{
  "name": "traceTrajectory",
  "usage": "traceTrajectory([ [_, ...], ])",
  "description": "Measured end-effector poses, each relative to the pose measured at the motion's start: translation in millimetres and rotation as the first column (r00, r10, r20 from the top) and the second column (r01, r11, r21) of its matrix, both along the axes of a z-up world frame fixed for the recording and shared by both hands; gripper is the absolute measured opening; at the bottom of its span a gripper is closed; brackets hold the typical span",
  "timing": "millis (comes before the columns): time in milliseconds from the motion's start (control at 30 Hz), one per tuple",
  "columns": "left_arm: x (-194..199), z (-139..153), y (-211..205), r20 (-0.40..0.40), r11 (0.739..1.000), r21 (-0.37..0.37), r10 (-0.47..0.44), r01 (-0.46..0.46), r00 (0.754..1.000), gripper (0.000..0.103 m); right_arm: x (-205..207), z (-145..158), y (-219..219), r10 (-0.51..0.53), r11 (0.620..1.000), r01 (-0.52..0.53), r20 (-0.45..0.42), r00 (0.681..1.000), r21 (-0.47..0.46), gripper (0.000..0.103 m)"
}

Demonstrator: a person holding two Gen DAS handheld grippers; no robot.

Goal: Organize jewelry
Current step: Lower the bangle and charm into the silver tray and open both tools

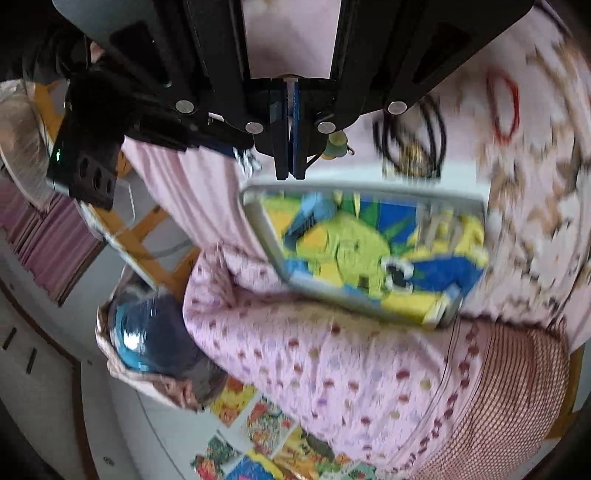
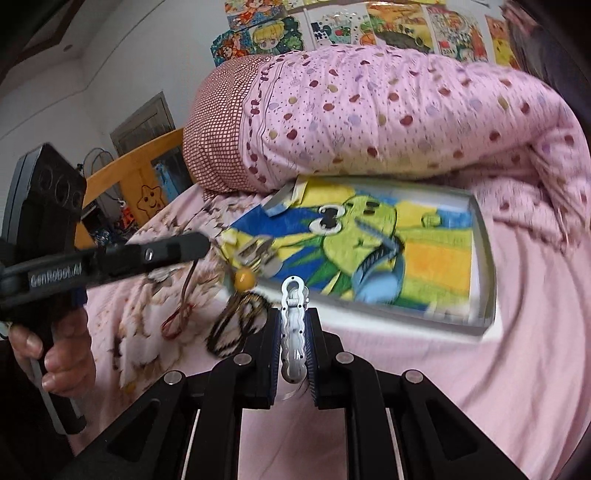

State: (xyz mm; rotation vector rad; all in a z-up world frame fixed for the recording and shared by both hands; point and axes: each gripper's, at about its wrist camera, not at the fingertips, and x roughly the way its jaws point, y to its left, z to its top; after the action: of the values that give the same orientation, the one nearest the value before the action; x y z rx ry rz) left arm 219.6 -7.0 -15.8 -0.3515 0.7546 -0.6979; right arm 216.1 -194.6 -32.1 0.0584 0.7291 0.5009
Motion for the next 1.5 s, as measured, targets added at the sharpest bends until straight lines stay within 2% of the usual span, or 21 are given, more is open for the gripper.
traceTrajectory([
  [100,26.6,6.1,1.9,0.042,0.999,-0.023,0.028,-0.027,0.999,0.0,21.7,2.3,0.7,-0.018,1.0,0.018,-0.004,1.0,-0.021,0.013],
  [233,56.1,1.0,9.5,0.055,0.997,-0.047,0.062,-0.059,0.997,0.0,49.6,-4.6,-2.4,-0.067,0.998,0.066,-0.044,0.997,-0.025,0.013],
  [500,102.4,-37.0,17.3,-0.017,0.996,-0.053,0.074,-0.075,0.997,0.0,82.7,-27.4,12.1,-0.089,0.992,0.082,-0.076,0.993,-0.092,0.013],
  [600,106.6,-48.1,21.0,-0.056,0.996,-0.042,0.071,-0.074,0.996,0.0,90.0,-37.7,17.2,-0.085,0.989,0.075,-0.076,0.993,-0.128,0.013],
  [767,114.9,-64.2,30.2,-0.126,0.994,-0.039,0.094,-0.1,0.988,0.0,98.0,-51.7,13.0,-0.102,0.988,0.089,-0.102,0.99,-0.126,0.013],
  [1000,117.6,-71.8,28.5,-0.157,0.996,0.006,0.094,-0.094,0.983,0.0,99.6,-56.0,11.1,-0.113,0.987,0.1,-0.108,0.988,-0.127,0.013],
  [1133,117.5,-74.3,26.2,-0.175,0.995,0.016,0.097,-0.095,0.98,0.0,98.6,-54.9,8.1,-0.118,0.987,0.103,-0.118,0.986,-0.122,0.019],
  [1233,116.6,-69.9,23.7,-0.157,0.994,0.047,0.106,-0.1,0.982,0.001,96.4,-51.8,4.1,-0.122,0.987,0.107,-0.123,0.985,-0.123,0.022],
  [1267,116.8,-69.0,22.6,-0.153,0.994,0.049,0.107,-0.1,0.982,0.002,95.3,-50.3,2.2,-0.127,0.986,0.112,-0.122,0.984,-0.121,0.023],
  [1333,115.0,-64.4,22.7,-0.14,0.993,0.05,0.112,-0.105,0.984,0.014,90.9,-45.1,-3.1,-0.143,0.985,0.131,-0.111,0.983,-0.112,0.035],
  [1367,114.0,-62.2,22.4,-0.132,0.993,0.049,0.113,-0.107,0.985,0.025,88.3,-41.8,-6.2,-0.15,0.985,0.139,-0.103,0.983,-0.104,0.04],
  [1400,112.7,-59.7,22.7,-0.122,0.993,0.041,0.111,-0.107,0.986,0.034,85.9,-38.2,-9.1,-0.156,0.984,0.147,-0.094,0.983,-0.097,0.048],
  [1433,111.3,-56.9,22.6,-0.11,0.993,0.034,0.113,-0.11,0.987,0.037,83.4,-34.4,-12.0,-0.164,0.984,0.157,-0.083,0.983,-0.09,0.055],
  [1500,108.2,-50.4,21.7,-0.086,0.992,0.039,0.121,-0.118,0.989,0.045,77.9,-24.3,-17.7,-0.183,0.981,0.178,-0.057,0.982,-0.077,0.058],
])
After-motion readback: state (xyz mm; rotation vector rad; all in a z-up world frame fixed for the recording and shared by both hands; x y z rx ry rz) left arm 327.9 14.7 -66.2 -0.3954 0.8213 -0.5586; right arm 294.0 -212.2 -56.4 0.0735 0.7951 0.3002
